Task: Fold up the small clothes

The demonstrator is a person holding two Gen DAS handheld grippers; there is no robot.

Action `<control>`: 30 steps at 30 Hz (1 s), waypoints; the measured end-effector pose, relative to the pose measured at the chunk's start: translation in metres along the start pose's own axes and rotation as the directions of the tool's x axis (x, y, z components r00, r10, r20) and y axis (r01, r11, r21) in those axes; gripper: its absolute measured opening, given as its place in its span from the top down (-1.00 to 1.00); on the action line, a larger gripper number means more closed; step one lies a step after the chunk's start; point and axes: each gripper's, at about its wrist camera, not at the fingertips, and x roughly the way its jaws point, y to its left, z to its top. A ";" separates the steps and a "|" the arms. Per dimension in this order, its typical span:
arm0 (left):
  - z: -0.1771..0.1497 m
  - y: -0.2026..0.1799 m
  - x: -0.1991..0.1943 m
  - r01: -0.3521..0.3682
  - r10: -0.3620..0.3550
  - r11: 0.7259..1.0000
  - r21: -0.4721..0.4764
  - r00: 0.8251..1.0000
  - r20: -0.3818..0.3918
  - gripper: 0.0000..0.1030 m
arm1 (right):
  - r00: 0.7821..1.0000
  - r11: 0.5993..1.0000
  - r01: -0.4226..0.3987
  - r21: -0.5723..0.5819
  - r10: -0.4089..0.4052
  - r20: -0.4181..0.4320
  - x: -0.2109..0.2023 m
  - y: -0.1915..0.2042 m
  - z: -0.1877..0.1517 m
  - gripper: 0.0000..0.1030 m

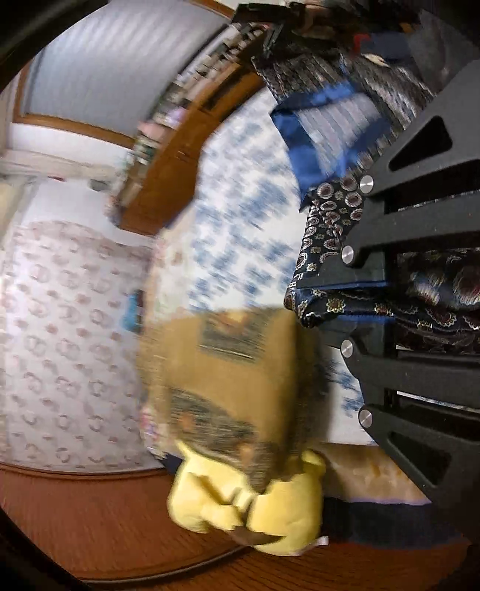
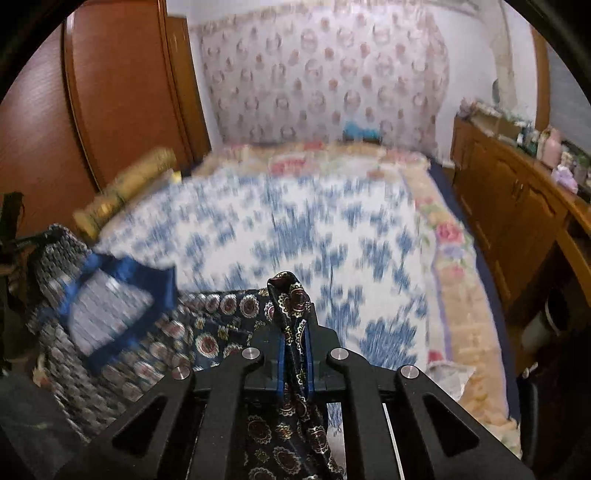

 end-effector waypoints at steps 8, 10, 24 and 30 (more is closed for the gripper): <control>0.065 -0.015 -0.046 0.035 -0.037 0.999 0.015 0.981 0.189 0.82 | 0.972 0.998 0.068 -0.015 -0.063 0.224 -0.077 0.007 0.049 0.86; 0.077 -0.017 -0.055 0.031 -0.035 0.999 0.021 0.974 0.222 0.82 | 0.958 0.997 0.077 -0.026 -0.067 0.278 -0.097 0.009 0.063 0.86; 0.164 -0.011 -0.064 -0.079 0.057 0.996 0.050 0.935 0.351 0.82 | 0.888 0.973 0.221 -0.070 -0.171 0.427 -0.127 0.009 0.164 0.86; 0.174 0.005 0.016 -0.145 0.130 0.988 0.045 0.964 0.231 0.82 | 0.925 0.961 0.264 -0.077 -0.230 0.303 -0.045 0.021 0.188 0.86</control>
